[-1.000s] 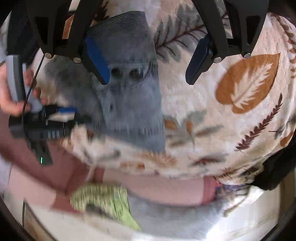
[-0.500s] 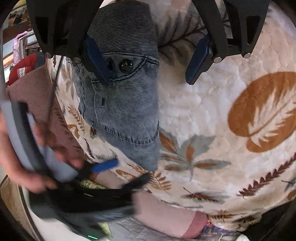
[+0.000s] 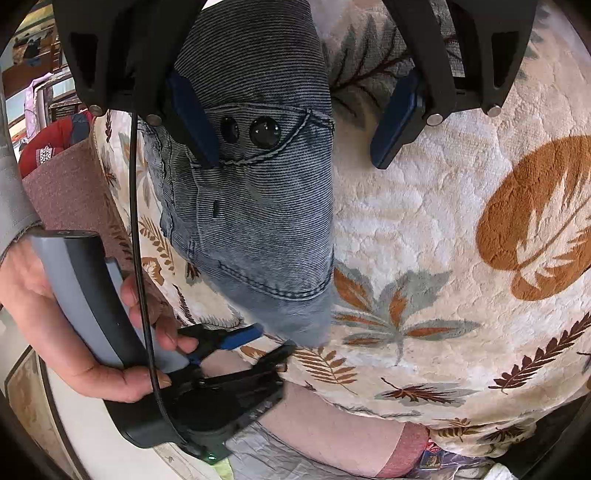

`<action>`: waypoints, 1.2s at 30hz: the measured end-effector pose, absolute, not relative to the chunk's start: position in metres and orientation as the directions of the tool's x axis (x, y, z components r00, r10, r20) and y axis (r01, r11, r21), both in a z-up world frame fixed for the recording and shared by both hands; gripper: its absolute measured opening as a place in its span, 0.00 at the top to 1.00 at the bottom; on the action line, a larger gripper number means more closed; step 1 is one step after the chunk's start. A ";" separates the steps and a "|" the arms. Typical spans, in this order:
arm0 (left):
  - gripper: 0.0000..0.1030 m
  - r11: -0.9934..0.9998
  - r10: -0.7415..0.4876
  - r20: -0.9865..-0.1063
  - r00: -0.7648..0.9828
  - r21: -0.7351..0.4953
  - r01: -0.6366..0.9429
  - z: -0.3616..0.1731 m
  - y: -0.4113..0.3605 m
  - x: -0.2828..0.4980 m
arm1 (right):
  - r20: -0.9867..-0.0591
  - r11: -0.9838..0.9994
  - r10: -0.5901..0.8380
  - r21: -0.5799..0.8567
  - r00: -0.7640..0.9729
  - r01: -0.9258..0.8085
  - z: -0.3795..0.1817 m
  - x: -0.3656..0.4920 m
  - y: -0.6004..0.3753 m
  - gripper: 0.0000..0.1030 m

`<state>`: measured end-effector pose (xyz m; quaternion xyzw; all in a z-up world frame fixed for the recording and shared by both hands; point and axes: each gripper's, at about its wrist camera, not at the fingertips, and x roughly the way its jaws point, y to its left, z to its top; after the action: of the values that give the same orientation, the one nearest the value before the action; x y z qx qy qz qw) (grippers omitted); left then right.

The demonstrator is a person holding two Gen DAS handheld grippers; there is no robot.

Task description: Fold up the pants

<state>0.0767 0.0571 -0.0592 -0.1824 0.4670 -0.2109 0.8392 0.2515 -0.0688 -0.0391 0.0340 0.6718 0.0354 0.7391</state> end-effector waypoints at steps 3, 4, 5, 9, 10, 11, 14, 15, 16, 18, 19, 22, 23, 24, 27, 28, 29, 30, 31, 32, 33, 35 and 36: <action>0.18 0.842 -0.526 -0.704 0.477 -0.508 0.181 -0.060 0.058 0.077 | -0.967 0.975 0.224 0.222 0.125 -0.028 -0.013 0.230 -0.071 0.59; 0.18 0.844 -0.525 -0.704 0.479 -0.506 0.181 -0.060 0.058 0.076 | -0.956 0.966 0.260 0.256 0.133 -0.044 -0.006 0.223 -0.070 0.58; 0.18 0.845 -0.523 -0.703 0.482 -0.504 0.181 -0.060 0.058 0.076 | -0.942 0.952 0.304 0.296 0.141 -0.076 0.002 0.213 -0.064 0.51; 0.18 0.848 -0.517 -0.702 0.491 -0.497 0.182 -0.060 0.057 0.073 | -0.956 0.957 0.276 0.264 0.099 -0.121 -0.018 0.171 -0.065 0.31; 0.18 0.848 -0.517 -0.701 0.491 -0.498 0.181 -0.059 0.057 0.072 | -0.977 0.973 0.209 0.203 0.046 -0.107 -0.043 0.166 -0.073 0.33; 0.18 0.848 -0.517 -0.702 0.489 -0.499 0.179 -0.060 0.056 0.071 | -0.970 0.969 0.237 0.232 0.047 -0.085 -0.049 0.163 -0.079 0.36; 0.18 0.851 -0.512 -0.696 0.503 -0.493 0.184 -0.057 0.058 0.065 | -0.937 0.946 0.323 0.324 0.134 -0.018 -0.018 0.156 -0.093 0.35; 0.18 0.851 -0.512 -0.694 0.507 -0.492 0.186 -0.056 0.060 0.063 | -0.929 0.945 0.327 0.326 0.173 -0.033 -0.004 0.151 -0.095 0.35; 0.18 0.850 -0.511 -0.691 0.512 -0.493 0.183 -0.055 0.061 0.062 | -0.925 0.947 0.319 0.317 0.208 -0.041 0.007 0.146 -0.098 0.35; 0.18 0.843 -0.518 -0.671 0.531 -0.504 0.185 -0.050 0.066 0.058 | -0.910 0.944 0.326 0.328 0.256 -0.037 0.018 0.131 -0.110 0.34; 0.18 0.843 -0.516 -0.659 0.547 -0.503 0.190 -0.047 0.067 0.055 | -0.909 0.944 0.322 0.328 0.265 -0.023 0.015 0.123 -0.118 0.34; 0.18 0.856 -0.501 -0.671 0.547 -0.478 0.197 -0.048 0.064 0.055 | -0.967 0.977 0.205 0.211 0.153 0.025 -0.045 0.110 -0.141 0.29; 0.18 0.861 -0.497 -0.688 0.529 -0.468 0.199 -0.052 0.060 0.056 | -0.967 0.974 0.221 0.226 0.125 0.028 -0.060 0.105 -0.148 0.28; 0.18 0.865 -0.491 -0.699 0.520 -0.461 0.197 -0.055 0.058 0.056 | -0.954 0.966 0.247 0.256 0.168 0.036 -0.054 0.101 -0.153 0.28; 0.18 0.890 -0.441 -0.667 0.600 -0.408 0.201 -0.041 0.063 0.044 | -0.920 0.949 0.291 0.313 0.261 0.045 -0.016 0.091 -0.161 0.28; 0.18 0.904 -0.413 -0.642 0.646 -0.376 0.204 -0.033 0.065 0.036 | -0.907 0.947 0.293 0.319 0.302 0.039 -0.001 0.084 -0.164 0.28; 0.18 0.918 -0.381 -0.611 0.693 -0.341 0.204 -0.025 0.067 0.029 | -0.890 0.943 0.305 0.332 0.340 0.025 0.009 0.075 -0.166 0.28; 0.18 0.930 -0.351 -0.574 0.740 -0.303 0.207 -0.018 0.069 0.020 | -0.871 0.936 0.322 0.352 0.370 0.016 0.017 0.064 -0.170 0.26; 0.18 0.935 -0.340 -0.571 0.747 -0.289 0.204 -0.017 0.069 0.019 | -0.865 0.931 0.329 0.364 0.379 0.022 0.018 0.055 -0.173 0.24; 0.18 0.939 -0.332 -0.595 0.732 -0.279 0.200 -0.022 0.067 0.022 | -0.867 0.927 0.334 0.373 0.369 0.036 0.009 0.048 -0.176 0.17; 0.18 0.943 -0.329 -0.662 0.673 -0.266 0.200 -0.037 0.059 0.030 | -0.882 0.929 0.335 0.368 0.332 0.040 -0.006 0.042 -0.174 0.12; 0.16 0.939 -0.342 -0.719 0.605 -0.277 0.202 -0.055 0.051 0.039 | -0.939 0.953 0.288 0.299 0.187 0.036 -0.056 0.040 -0.172 0.11; 0.16 0.936 -0.351 -0.711 0.610 -0.293 0.197 -0.053 0.052 0.038 | -0.933 0.954 0.284 0.298 0.221 0.030 -0.055 0.036 -0.174 0.11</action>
<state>0.0382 0.0518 -0.0535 -0.0931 0.4142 -0.1535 0.8923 0.0357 -0.1736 -0.0555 0.1272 0.6188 0.0824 0.7708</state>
